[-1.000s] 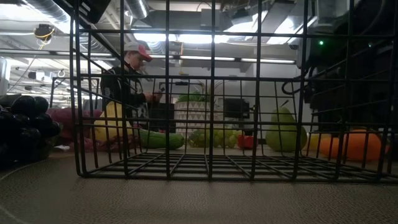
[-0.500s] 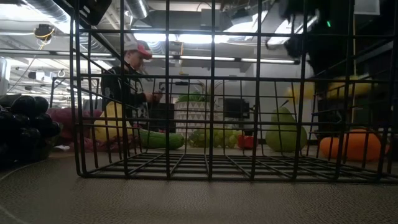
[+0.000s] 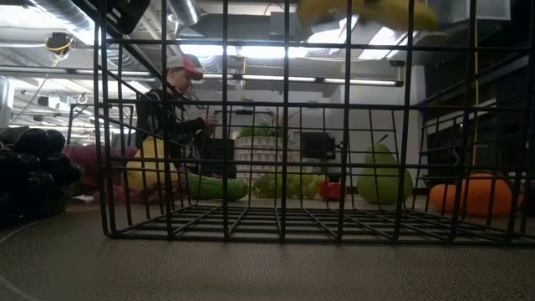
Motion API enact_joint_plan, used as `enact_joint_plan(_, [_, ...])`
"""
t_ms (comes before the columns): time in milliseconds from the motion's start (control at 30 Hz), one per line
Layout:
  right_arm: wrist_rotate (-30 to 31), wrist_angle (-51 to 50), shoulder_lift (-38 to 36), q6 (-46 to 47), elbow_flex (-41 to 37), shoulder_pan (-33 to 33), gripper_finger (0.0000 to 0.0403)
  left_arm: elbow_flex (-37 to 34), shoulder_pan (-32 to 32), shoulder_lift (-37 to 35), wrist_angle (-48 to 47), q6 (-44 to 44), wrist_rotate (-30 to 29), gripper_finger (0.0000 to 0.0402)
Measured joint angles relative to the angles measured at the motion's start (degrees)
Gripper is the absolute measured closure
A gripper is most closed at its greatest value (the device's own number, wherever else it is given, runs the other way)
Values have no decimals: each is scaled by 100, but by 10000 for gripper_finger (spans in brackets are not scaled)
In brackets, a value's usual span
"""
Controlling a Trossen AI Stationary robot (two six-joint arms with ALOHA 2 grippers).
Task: Build produce basket
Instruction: Put the yellow banana into the black wire basket
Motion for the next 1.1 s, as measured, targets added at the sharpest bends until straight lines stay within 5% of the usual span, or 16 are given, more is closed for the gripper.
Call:
enact_joint_plan(233, [-558,1146,122,-588,-79,556,283,0,0,0,33,-4,-4,268])
enact_joint_plan(467, [238,1322,642,-201,-79,912,283,0,-1,0,38,0,-185,268])
enact_joint_plan(1100, [574,1335,2027,608,-85,1049,282,0,-2,0,42,0,-264,268])
